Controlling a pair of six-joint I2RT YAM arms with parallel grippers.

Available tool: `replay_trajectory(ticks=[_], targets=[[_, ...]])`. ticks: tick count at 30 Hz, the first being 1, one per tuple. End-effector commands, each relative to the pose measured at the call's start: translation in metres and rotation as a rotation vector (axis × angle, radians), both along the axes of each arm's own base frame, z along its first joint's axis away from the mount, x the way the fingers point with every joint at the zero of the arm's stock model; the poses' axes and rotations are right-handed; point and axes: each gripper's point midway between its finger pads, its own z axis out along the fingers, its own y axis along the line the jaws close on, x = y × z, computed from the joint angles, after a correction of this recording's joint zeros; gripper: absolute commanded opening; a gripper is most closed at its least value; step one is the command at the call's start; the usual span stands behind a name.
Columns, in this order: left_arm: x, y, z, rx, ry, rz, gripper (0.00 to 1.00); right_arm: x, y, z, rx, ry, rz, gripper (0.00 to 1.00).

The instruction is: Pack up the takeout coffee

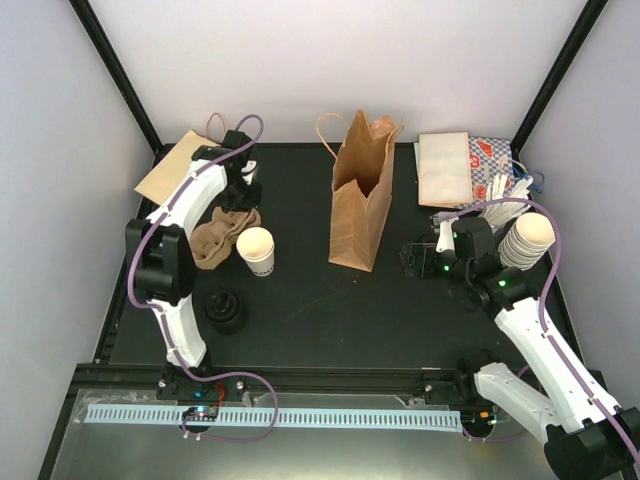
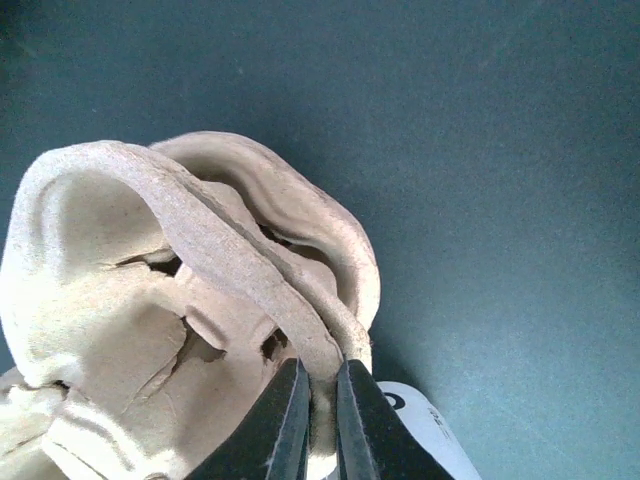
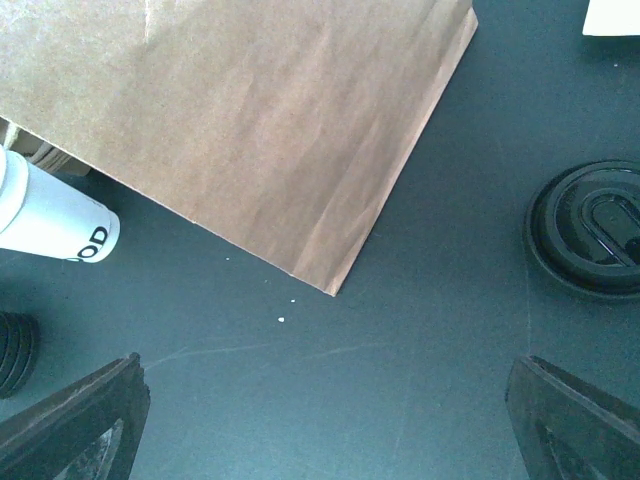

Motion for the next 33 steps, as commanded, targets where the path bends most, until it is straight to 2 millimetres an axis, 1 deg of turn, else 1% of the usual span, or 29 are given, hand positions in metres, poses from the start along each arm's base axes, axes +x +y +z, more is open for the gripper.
replay_trajectory(ticks=[1,8,13,15,18,23,29,33], targets=[[0.0,0.006,0.037,0.015,-0.063,0.011,0.07,0.001,0.003,0.004,0.012,-0.012,0.009,1.0],[-0.001,0.007,0.049,0.007,-0.087,0.012,0.08,0.001,0.004,0.004,0.014,-0.009,0.01,1.0],[-0.002,0.006,0.052,0.003,-0.083,0.008,0.08,0.001,0.005,0.005,0.016,-0.01,0.014,1.0],[-0.004,0.008,0.058,0.005,-0.094,0.011,0.07,0.001,0.004,0.005,0.016,-0.01,0.014,1.0],[-0.006,0.012,0.075,0.016,-0.136,0.021,0.07,0.002,0.004,0.006,0.015,-0.012,0.012,1.0],[-0.014,0.018,0.114,0.025,-0.206,0.029,0.08,0.002,0.004,0.008,0.013,-0.016,0.011,1.0],[-0.032,0.022,0.159,0.019,-0.285,0.025,0.08,0.004,0.005,0.01,0.015,-0.019,0.013,1.0],[-0.048,0.019,0.185,-0.011,-0.342,-0.001,0.08,0.005,0.004,0.012,0.013,-0.022,0.01,1.0]])
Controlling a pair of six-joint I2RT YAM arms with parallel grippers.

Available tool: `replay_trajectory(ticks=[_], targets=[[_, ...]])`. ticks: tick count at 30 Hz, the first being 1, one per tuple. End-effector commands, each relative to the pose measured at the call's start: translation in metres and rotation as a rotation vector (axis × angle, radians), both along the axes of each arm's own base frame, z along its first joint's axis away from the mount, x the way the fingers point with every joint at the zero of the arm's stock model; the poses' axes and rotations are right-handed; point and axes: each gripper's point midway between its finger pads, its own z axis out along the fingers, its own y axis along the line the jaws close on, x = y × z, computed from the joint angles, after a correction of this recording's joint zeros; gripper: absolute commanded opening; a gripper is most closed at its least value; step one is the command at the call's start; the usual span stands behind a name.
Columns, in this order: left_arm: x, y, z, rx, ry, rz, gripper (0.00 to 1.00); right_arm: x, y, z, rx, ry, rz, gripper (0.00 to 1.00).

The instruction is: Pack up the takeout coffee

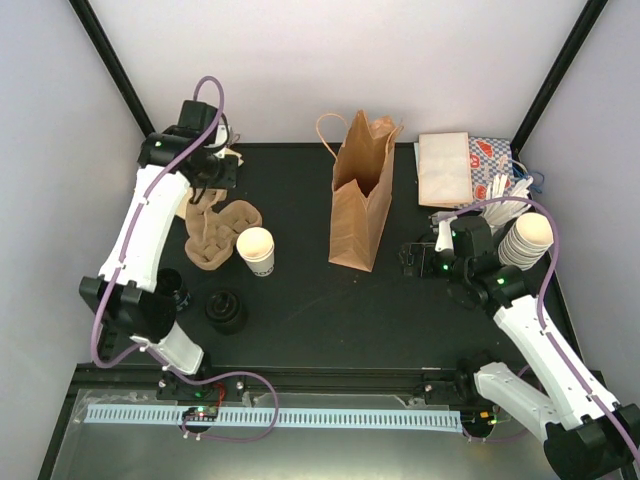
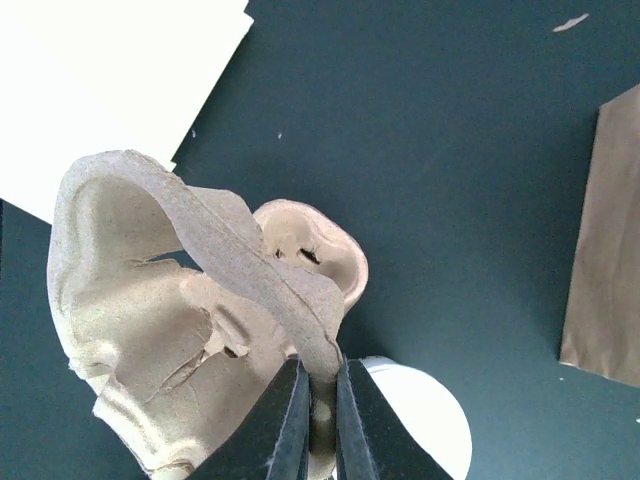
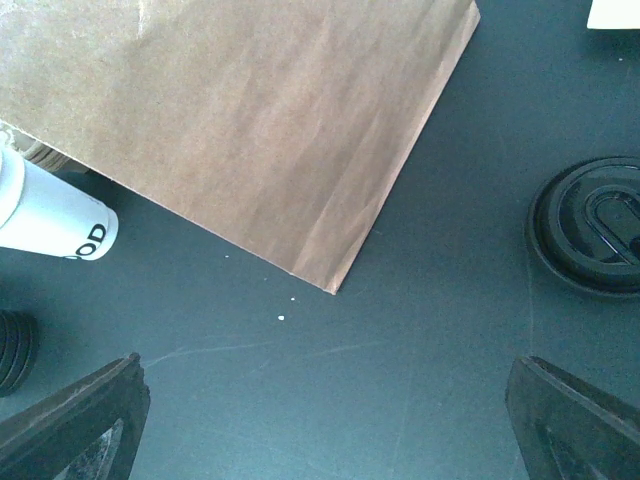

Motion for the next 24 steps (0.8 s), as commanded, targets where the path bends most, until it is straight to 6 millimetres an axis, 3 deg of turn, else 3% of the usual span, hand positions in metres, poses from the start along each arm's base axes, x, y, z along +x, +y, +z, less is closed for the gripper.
replay_trajectory(ticks=[1,5,14,21,24], targets=[[-0.026,0.001,0.033,-0.006,-0.048,-0.032,0.08,0.003,0.003,0.015,0.014,-0.034,0.008,1.0],[-0.051,-0.022,0.052,-0.075,-0.085,-0.105,0.09,0.003,0.002,0.016,0.013,-0.037,0.005,1.0],[-0.137,-0.107,0.077,-0.137,-0.162,-0.376,0.1,0.001,0.0,0.017,0.008,-0.038,-0.002,1.0],[-0.206,-0.174,0.046,-0.076,-0.081,-0.565,0.1,-0.003,0.0,0.019,0.031,-0.043,-0.005,1.0],[-0.219,-0.193,0.025,-0.032,-0.036,-0.591,0.08,-0.005,0.001,0.017,0.039,-0.033,-0.008,1.0]])
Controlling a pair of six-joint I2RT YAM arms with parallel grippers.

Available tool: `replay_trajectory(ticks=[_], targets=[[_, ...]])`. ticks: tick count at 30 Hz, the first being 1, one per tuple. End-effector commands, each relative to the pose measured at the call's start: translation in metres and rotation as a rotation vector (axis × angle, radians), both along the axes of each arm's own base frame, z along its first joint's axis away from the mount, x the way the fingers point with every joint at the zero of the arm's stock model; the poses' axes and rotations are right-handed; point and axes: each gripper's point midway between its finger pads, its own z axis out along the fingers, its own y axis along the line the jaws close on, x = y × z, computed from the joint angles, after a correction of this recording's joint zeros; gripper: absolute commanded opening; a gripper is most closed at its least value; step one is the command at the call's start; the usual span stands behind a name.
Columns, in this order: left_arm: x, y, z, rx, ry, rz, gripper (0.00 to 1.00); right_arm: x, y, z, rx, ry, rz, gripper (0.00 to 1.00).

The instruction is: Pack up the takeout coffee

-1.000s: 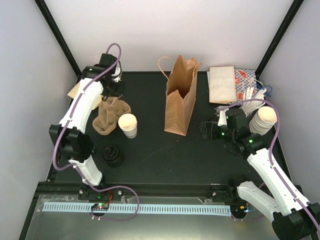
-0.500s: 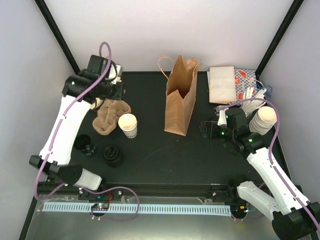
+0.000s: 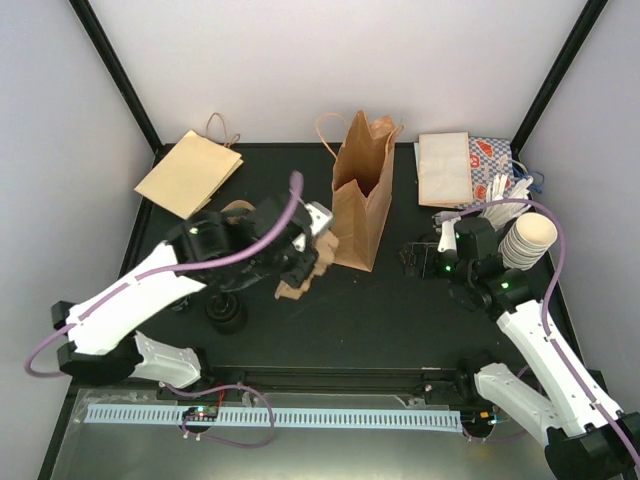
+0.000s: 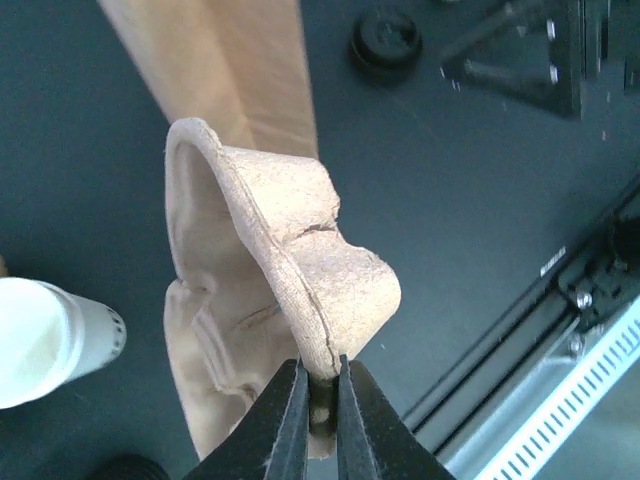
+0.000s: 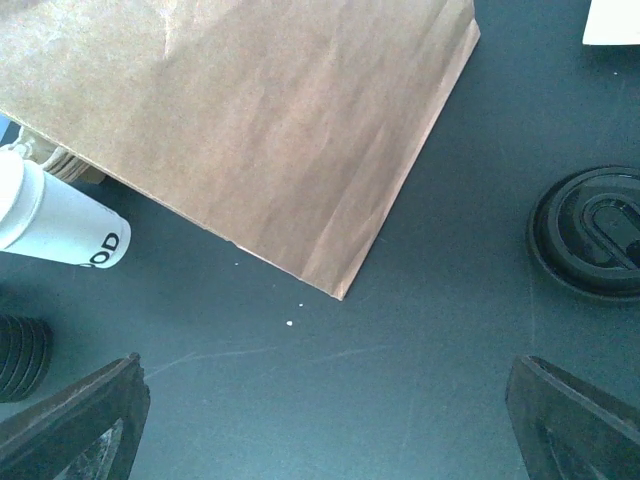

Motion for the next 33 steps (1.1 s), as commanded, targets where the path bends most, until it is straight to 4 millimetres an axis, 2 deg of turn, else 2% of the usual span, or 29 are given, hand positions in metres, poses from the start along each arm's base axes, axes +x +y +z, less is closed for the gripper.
replay_trajectory(ticks=[1,3,7,11,15,17,20,21,24,27,29,31,33], targets=[[-0.01,-0.015,-0.041,0.12,0.049,0.039,0.08,-0.003,0.002,0.007,0.028,-0.007,-0.001,1.0],[-0.011,-0.023,-0.066,0.149,0.079,0.033,0.08,-0.005,0.003,0.005,0.038,0.004,-0.004,1.0],[-0.001,-0.033,-0.11,0.207,0.103,0.086,0.09,-0.007,0.002,0.003,0.051,0.019,-0.017,1.0],[0.004,-0.062,-0.143,0.191,0.154,0.094,0.1,-0.009,0.0,0.001,0.058,0.028,-0.029,1.0],[0.009,-0.085,-0.159,0.18,0.172,0.093,0.13,-0.011,-0.002,-0.003,0.051,0.045,-0.041,1.0],[0.008,-0.098,-0.161,0.149,0.181,0.081,0.23,-0.012,-0.004,-0.005,0.044,0.053,-0.051,1.0],[-0.001,-0.121,-0.162,0.058,0.23,0.017,0.64,-0.012,-0.006,-0.008,0.035,0.068,-0.065,1.0],[-0.003,-0.124,-0.163,0.041,0.242,0.009,0.74,-0.012,-0.006,-0.008,0.033,0.071,-0.067,1.0],[-0.005,-0.124,-0.151,0.001,0.234,0.001,0.81,-0.013,-0.006,-0.012,0.025,0.095,-0.067,1.0],[-0.007,-0.117,-0.117,-0.076,0.191,-0.017,0.83,-0.014,-0.001,-0.022,0.023,0.15,-0.044,0.99],[-0.006,-0.104,-0.092,-0.126,0.148,-0.008,0.85,-0.014,0.003,-0.03,0.019,0.192,-0.024,0.96],[-0.002,-0.086,-0.075,-0.169,0.11,0.022,0.85,-0.016,0.01,-0.037,0.02,0.225,0.004,0.93],[0.006,-0.066,-0.066,-0.2,0.075,0.064,0.85,-0.02,0.023,-0.042,0.003,0.242,0.043,0.93]])
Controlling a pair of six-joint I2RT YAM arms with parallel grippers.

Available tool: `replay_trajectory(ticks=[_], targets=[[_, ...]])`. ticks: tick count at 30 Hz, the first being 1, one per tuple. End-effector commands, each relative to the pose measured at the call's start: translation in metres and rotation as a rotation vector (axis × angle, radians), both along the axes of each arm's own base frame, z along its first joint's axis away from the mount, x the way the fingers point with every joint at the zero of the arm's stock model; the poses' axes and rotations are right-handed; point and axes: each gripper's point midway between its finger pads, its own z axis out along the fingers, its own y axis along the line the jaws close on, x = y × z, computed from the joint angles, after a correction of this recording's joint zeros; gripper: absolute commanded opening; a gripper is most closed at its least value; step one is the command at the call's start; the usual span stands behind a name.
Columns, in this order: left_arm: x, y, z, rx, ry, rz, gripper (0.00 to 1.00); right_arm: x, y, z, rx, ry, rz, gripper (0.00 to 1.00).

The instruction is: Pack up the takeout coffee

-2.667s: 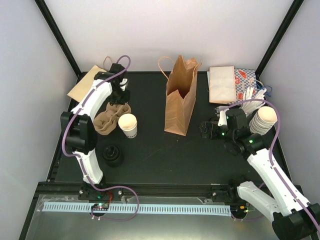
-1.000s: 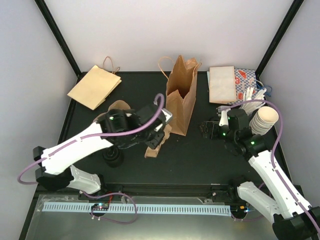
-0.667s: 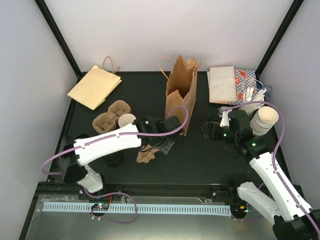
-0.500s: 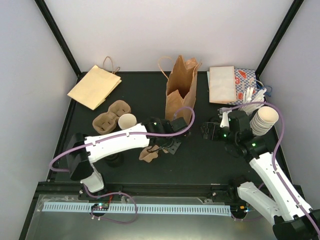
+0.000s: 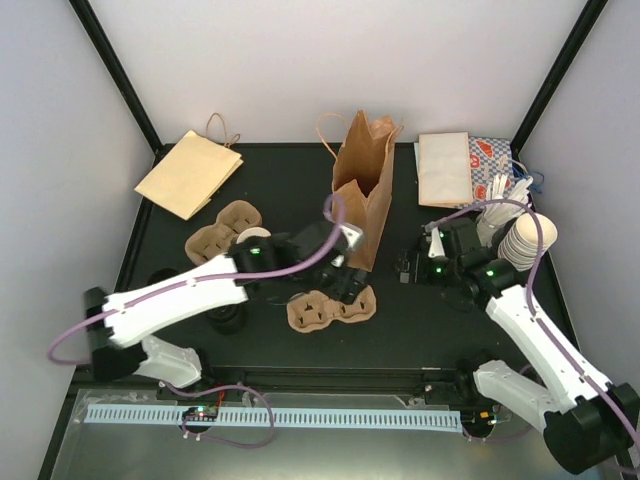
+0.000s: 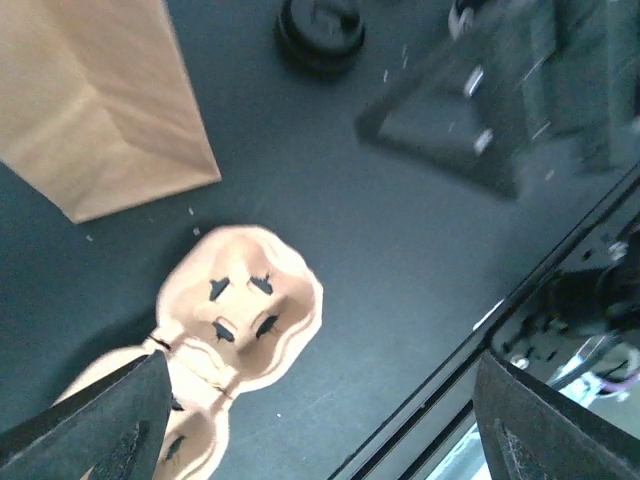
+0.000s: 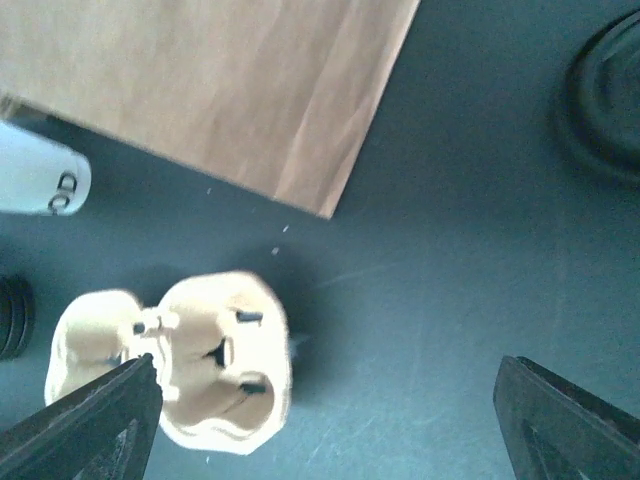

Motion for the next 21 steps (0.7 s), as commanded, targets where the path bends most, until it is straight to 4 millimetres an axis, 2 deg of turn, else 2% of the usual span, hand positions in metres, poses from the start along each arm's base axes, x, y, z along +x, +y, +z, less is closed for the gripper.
replay_trajectory(ticks=[1,7,11,14,21], targets=[[0.013,0.044,0.053,-0.153,-0.115,0.088,0.86,-0.015,0.031,-0.006,-0.006,0.048,0.107,0.93],[0.042,0.119,0.054,-0.204,-0.141,0.247,0.96,-0.038,0.084,-0.017,-0.015,0.064,0.198,0.93],[0.05,0.151,0.055,-0.158,-0.153,0.297,0.99,-0.047,0.113,-0.029,-0.058,0.076,0.233,0.92],[0.053,0.162,0.053,-0.124,-0.159,0.316,0.99,-0.049,0.13,-0.041,-0.107,0.087,0.259,0.89],[0.054,0.161,0.045,-0.102,-0.133,0.28,0.99,-0.049,0.163,-0.057,-0.212,0.086,0.276,0.85]])
